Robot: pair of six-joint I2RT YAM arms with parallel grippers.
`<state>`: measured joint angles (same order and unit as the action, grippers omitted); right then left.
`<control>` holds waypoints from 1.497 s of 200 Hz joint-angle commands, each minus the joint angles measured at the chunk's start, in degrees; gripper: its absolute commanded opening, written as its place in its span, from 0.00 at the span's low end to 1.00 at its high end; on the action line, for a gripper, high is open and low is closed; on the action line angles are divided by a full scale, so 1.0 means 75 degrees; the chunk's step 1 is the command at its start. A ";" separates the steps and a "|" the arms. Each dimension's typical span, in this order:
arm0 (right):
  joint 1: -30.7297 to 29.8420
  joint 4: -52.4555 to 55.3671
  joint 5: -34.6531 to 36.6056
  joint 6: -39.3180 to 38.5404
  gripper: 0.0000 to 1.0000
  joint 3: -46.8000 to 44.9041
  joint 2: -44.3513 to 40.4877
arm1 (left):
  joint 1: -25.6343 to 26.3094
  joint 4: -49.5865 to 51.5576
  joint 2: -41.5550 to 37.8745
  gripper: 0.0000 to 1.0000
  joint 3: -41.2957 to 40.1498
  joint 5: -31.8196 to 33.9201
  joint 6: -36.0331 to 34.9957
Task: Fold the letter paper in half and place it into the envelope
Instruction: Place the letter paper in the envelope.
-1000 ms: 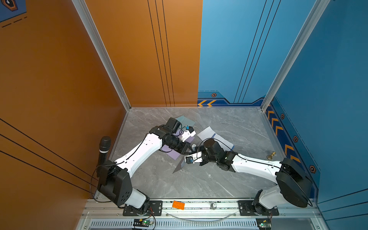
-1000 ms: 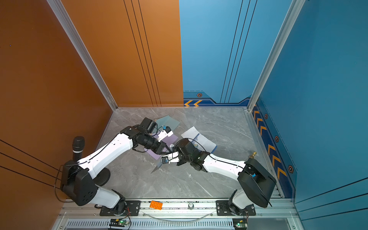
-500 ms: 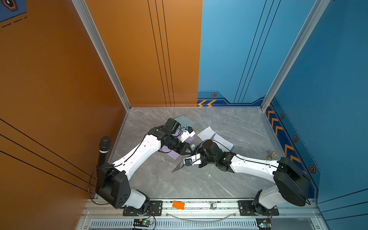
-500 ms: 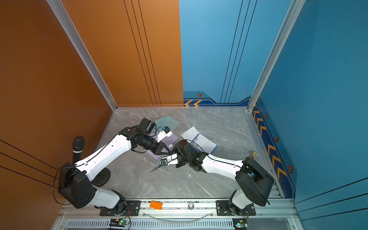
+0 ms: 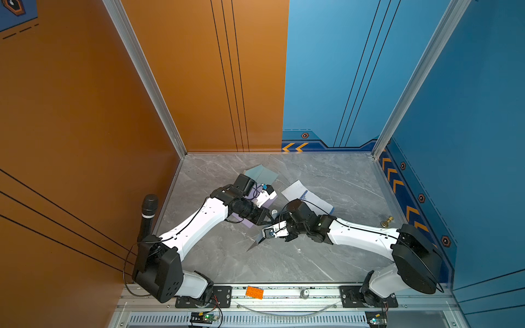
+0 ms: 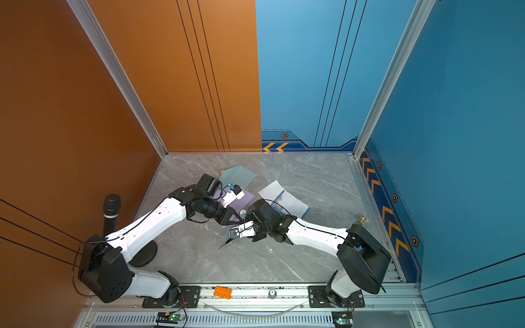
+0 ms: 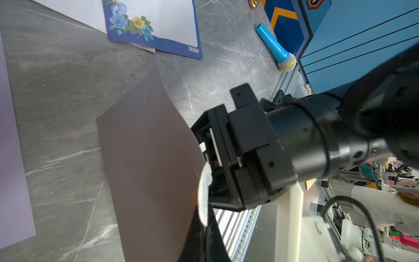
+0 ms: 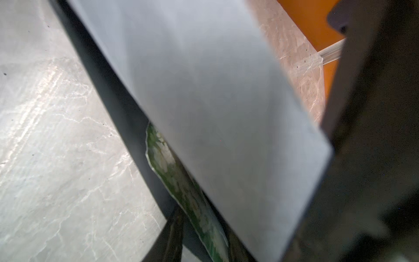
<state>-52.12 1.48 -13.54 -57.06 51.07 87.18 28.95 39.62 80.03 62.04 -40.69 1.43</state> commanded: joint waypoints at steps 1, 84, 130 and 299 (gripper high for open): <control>0.0098 0.0297 -0.0273 0.0207 0.37 0.0292 0.0048 | 0.0060 -0.0639 -0.0393 0.00 -0.0461 -0.0142 0.0292; 0.0205 0.1119 -0.0402 0.0290 0.38 0.0489 -0.0038 | 0.0030 -0.1650 -0.0428 0.00 -0.1276 -0.0244 0.0698; 0.0283 0.1483 -0.0380 0.0547 0.39 0.0184 -0.0742 | 0.0078 -0.2066 -0.0432 0.00 -0.1296 -0.0594 0.0716; 0.2085 0.2234 -0.1821 0.6647 0.11 -0.0390 -0.1580 | -0.0141 -0.3181 0.0610 0.00 -0.1732 0.0137 0.0843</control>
<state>-36.56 16.99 -24.84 -15.77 48.16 71.24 28.71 15.59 84.23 50.26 -42.46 7.62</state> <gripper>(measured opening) 0.138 0.048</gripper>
